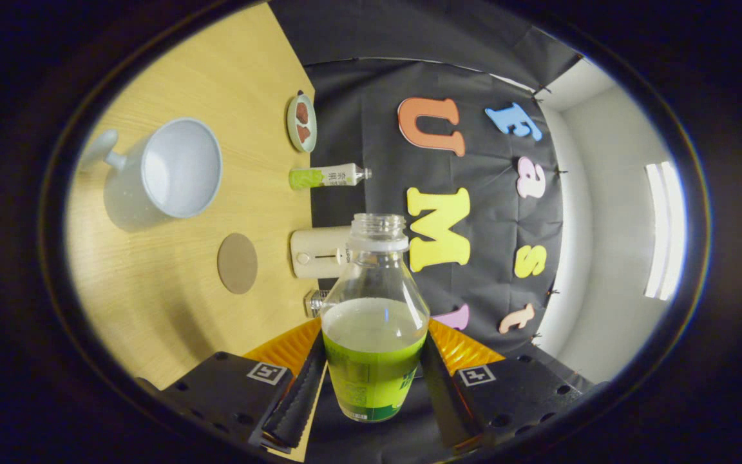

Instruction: Take the bottle from table, then pour the juice into the cup, finally place the bottle on the coaster

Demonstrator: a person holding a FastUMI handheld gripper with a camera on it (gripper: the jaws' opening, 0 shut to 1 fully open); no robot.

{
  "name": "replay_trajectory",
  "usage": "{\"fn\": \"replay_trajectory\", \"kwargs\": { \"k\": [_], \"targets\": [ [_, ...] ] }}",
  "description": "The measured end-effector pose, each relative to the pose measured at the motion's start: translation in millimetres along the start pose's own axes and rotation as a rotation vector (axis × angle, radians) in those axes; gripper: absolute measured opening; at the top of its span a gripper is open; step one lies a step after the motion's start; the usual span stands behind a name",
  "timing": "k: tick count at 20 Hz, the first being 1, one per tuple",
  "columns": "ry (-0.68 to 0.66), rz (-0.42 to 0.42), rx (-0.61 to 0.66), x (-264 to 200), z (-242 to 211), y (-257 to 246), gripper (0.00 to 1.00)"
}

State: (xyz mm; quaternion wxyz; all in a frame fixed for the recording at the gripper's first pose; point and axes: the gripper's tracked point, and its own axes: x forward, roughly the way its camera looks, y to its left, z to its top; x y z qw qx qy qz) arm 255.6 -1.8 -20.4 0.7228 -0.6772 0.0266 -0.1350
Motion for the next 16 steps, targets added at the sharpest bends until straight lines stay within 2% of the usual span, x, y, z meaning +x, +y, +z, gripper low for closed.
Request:
{"fn": "replay_trajectory", "kwargs": {
  "k": [10,16],
  "targets": [
    [-0.021,-0.06,-0.184,4,21,-1,0.82],
    [-0.035,-0.072,-0.247,1,30,-1,0.81]
  ]
}}
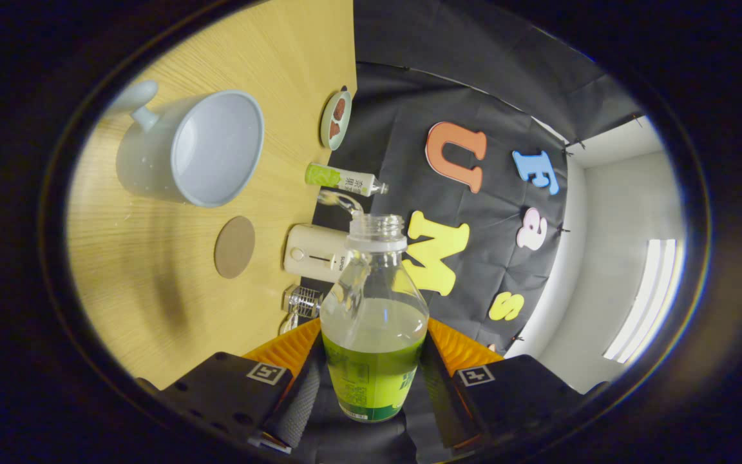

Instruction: Take the bottle from table, then pour the juice into the cup, finally place the bottle on the coaster

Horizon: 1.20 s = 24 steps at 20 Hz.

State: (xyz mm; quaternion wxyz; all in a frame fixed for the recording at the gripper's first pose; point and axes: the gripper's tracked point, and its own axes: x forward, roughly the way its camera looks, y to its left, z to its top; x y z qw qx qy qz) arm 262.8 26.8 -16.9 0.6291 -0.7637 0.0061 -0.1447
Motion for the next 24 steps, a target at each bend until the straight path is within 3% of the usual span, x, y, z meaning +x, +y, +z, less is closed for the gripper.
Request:
{"fn": "replay_trajectory", "kwargs": {
  "k": [24],
  "targets": [
    [-0.013,-0.056,-0.201,-9,0,-16,0.82]
  ]
}}
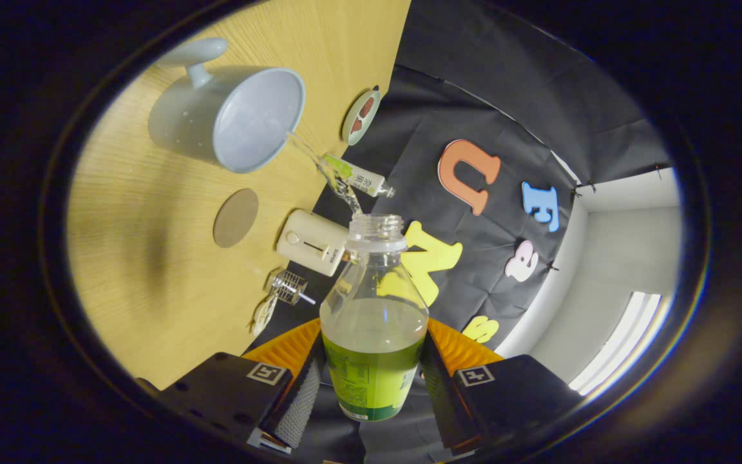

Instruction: Take the bottle from table, then pour the juice into the cup, finally place the bottle on the coaster

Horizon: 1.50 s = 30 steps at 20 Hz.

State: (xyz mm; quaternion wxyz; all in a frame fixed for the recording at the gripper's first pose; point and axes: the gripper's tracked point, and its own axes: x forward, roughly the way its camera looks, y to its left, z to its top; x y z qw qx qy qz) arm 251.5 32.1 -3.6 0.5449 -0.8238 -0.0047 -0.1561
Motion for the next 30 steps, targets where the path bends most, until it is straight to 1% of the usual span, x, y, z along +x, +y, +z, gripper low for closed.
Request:
{"fn": "replay_trajectory", "kwargs": {
  "k": [15,19,27,30],
  "targets": [
    [-0.014,-0.055,-0.104,-1,3,-18,0.81],
    [-0.025,-0.074,-0.138,-3,9,-31,0.81],
    [-0.053,-0.133,-0.234,-5,19,-49,0.81],
    [-0.053,-0.132,-0.255,-6,19,-52,0.81]
  ]
}}
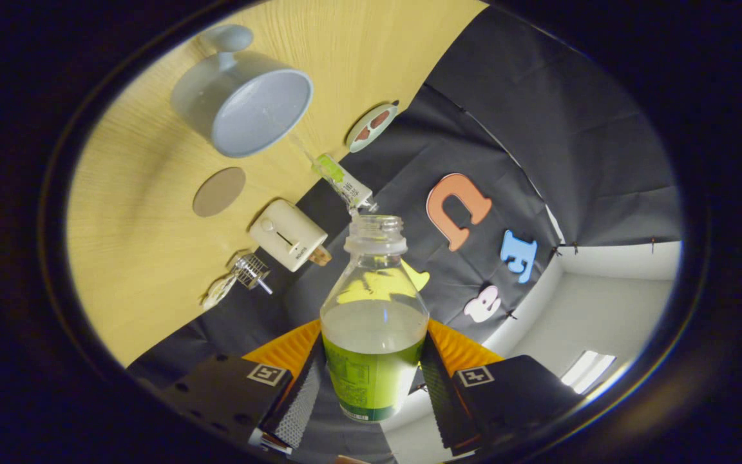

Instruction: Take the bottle from table, then pour the juice into the cup, finally place the bottle on the coaster

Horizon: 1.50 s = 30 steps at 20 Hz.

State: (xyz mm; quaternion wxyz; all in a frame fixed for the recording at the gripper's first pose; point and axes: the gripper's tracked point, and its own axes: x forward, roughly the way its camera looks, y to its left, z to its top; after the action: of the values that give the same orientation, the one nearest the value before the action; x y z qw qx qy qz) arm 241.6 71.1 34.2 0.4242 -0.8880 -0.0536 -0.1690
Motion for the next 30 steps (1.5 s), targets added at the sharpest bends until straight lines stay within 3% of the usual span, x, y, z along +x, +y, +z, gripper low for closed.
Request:
{"fn": "replay_trajectory", "kwargs": {
  "k": [21,24,27,30],
  "targets": [
    [0.048,-0.059,-0.058,-1,-8,-7,0.81],
    [0.049,-0.033,0.002,-3,-7,2,0.81],
    [0.063,0.043,0.113,-3,-10,22,0.81],
    [0.064,0.119,0.276,-6,-9,37,0.81]
  ]
}}
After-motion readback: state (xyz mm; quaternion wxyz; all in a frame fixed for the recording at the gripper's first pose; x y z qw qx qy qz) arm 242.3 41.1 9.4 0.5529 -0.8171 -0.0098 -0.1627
